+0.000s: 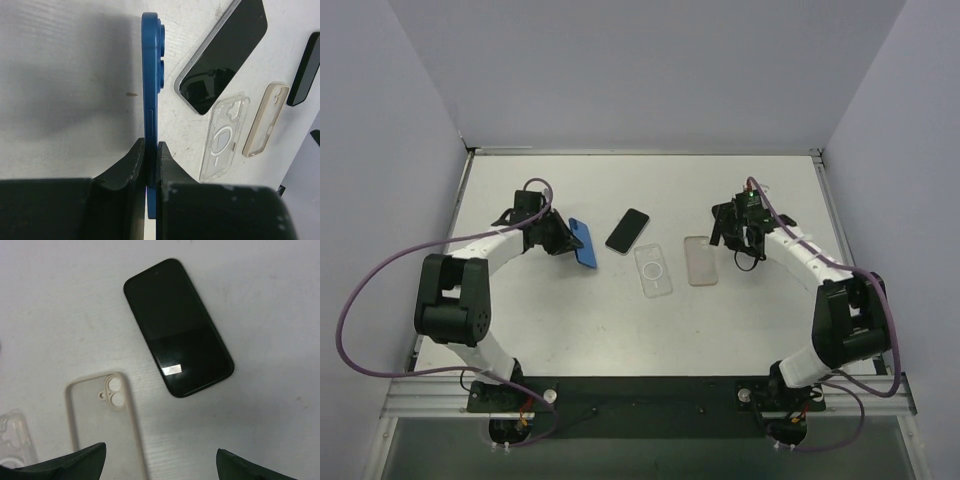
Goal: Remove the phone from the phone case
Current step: Place the phone at the center of the board.
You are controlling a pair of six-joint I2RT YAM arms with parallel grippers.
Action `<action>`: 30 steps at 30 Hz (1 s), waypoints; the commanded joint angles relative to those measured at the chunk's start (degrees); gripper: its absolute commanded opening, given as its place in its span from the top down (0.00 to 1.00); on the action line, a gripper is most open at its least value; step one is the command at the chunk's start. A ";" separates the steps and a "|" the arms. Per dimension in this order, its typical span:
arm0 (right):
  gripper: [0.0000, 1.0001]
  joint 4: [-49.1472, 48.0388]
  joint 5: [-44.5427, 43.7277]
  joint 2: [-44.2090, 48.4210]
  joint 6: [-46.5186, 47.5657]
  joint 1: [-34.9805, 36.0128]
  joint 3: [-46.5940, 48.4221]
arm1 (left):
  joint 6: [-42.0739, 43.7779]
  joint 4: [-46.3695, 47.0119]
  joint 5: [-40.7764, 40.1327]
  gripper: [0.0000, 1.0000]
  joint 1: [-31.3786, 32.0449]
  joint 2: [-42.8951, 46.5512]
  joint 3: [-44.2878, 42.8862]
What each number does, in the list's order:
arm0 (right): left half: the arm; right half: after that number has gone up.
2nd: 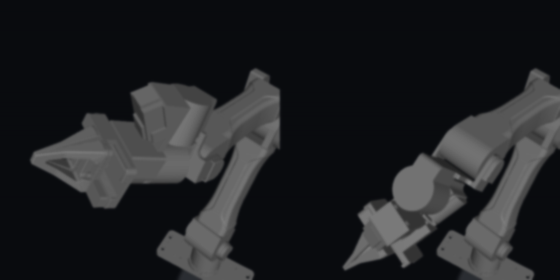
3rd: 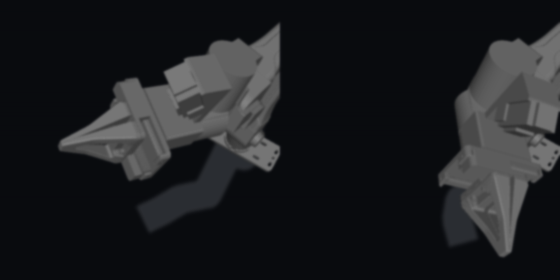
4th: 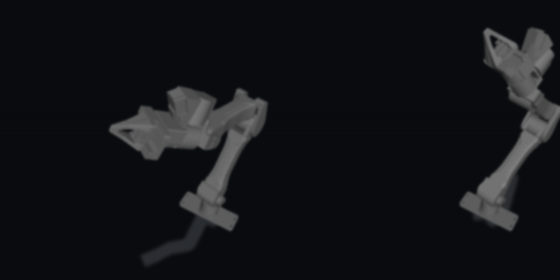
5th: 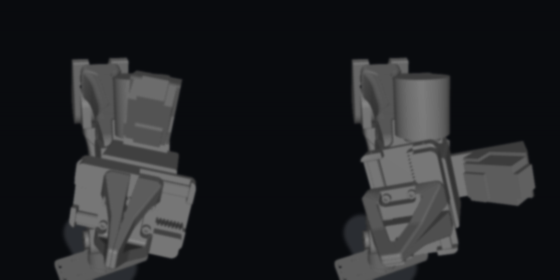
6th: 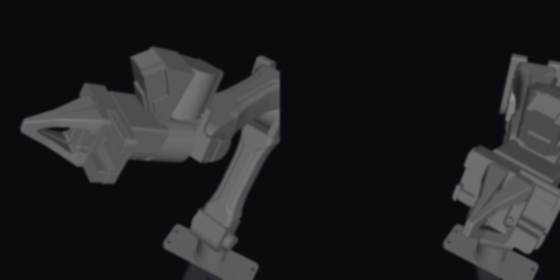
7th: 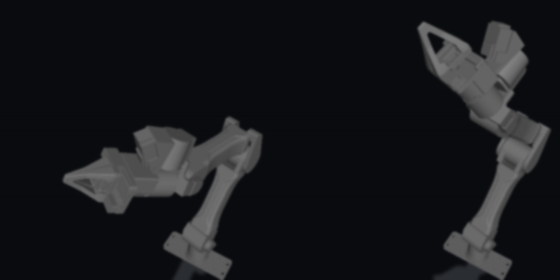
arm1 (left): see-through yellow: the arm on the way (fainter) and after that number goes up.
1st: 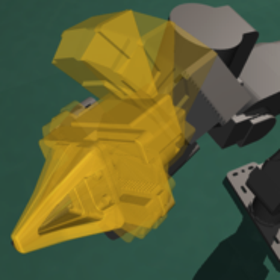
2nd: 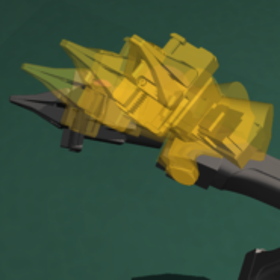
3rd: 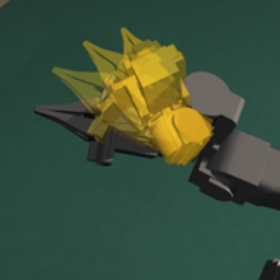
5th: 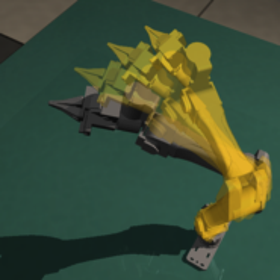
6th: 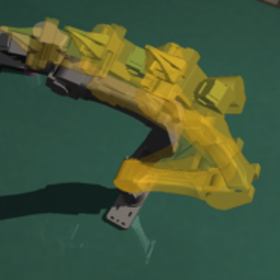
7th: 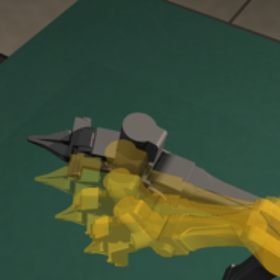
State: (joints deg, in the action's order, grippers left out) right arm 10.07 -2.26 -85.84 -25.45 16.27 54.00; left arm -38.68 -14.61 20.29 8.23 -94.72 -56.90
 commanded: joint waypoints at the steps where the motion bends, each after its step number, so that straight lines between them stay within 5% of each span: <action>1: 0.12 7.24 -7.41 -5.11 5.93 -3.78 8.39 | -0.43 9.77 5.98 1.00 -1.55 -2.92 -0.93; 7: 0.09 12.95 1.64 -17.85 11.38 -10.90 20.86 | -0.18 9.96 4.84 1.00 -2.60 -8.28 -5.57; 15: 0.05 10.95 12.89 -23.40 15.34 -13.81 22.64 | 0.97 5.04 1.68 1.00 -3.66 -13.21 -11.21; 23: 0.04 6.55 18.08 -23.93 14.64 -13.81 20.62 | 2.03 0.90 -1.31 0.47 -3.75 -12.51 -12.35; 30: 0.01 8.12 14.58 -25.95 18.15 -13.29 22.90 | 2.81 -1.29 -1.57 0.22 -3.83 -9.36 -12.44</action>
State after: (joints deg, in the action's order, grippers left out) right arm 16.84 14.15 -110.59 -10.46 2.35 75.09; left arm -36.82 -14.41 19.29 4.78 -107.96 -67.00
